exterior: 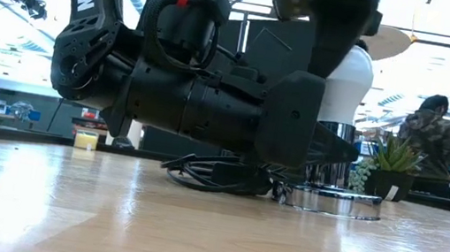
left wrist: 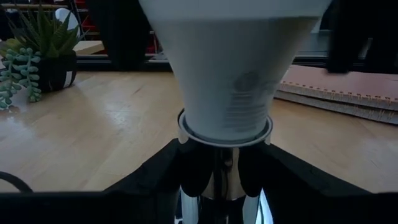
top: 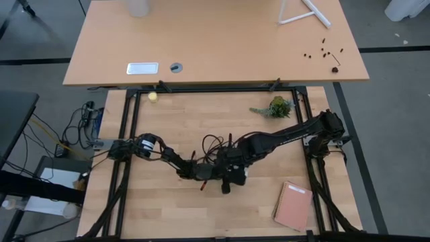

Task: Screw lightbulb
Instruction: Insert the light bulb into the lamp

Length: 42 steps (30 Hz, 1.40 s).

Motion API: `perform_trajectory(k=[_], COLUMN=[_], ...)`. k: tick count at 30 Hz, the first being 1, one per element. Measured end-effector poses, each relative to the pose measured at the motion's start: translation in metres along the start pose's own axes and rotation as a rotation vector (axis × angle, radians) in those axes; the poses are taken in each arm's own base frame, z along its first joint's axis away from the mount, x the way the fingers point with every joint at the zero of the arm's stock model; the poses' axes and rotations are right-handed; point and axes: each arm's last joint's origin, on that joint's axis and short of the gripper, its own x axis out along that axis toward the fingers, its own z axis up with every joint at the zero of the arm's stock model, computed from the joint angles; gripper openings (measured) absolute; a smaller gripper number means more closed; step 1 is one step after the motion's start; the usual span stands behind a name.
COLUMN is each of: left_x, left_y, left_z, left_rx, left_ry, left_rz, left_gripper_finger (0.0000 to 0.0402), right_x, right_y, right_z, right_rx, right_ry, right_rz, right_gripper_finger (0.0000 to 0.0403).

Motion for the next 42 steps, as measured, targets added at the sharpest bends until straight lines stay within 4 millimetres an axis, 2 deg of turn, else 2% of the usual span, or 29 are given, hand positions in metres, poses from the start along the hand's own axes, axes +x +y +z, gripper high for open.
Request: perform_trajectory(k=[4, 9, 19, 23, 29, 35, 42], left_x=[0.000, 0.000, 0.000, 0.000, 0.000, 0.000, 0.000], left_y=[-0.001, -0.001, -0.001, -0.001, -0.001, -0.001, -0.001], left_z=[0.000, 0.000, 0.000, 0.000, -0.001, -0.001, -0.001], left_rx=[0.000, 0.000, 0.002, 0.002, 0.003, 0.003, 0.004], left_ry=[0.001, 0.001, 0.002, 0.002, 0.004, 0.004, 0.004], left_rz=[-0.006, -0.006, -0.005, -0.004, -0.001, -0.001, -0.001], left_gripper_finger=[0.0195, 0.0195, 0.0195, 0.0195, 0.0195, 0.0195, 0.0195], right_x=[-0.001, -0.002, -0.004, -0.004, -0.005, -0.005, 0.001], right_y=[-0.001, -0.002, 0.002, 0.010, 0.018, 0.017, 0.006], right_z=[0.001, 0.002, -0.002, -0.010, -0.016, -0.013, 0.000], right_rx=[-0.221, -0.409, -0.704, -0.925, -1.223, -1.274, -1.092], right_ry=[0.027, 0.035, 0.030, 0.030, 0.022, 0.006, -0.021], right_rz=[0.071, 0.122, 0.161, 0.089, -0.041, -0.041, 0.039], right_gripper_finger=[0.0287, 0.0293, 0.0383, 0.0398, 0.0387, 0.0374, 0.0373])
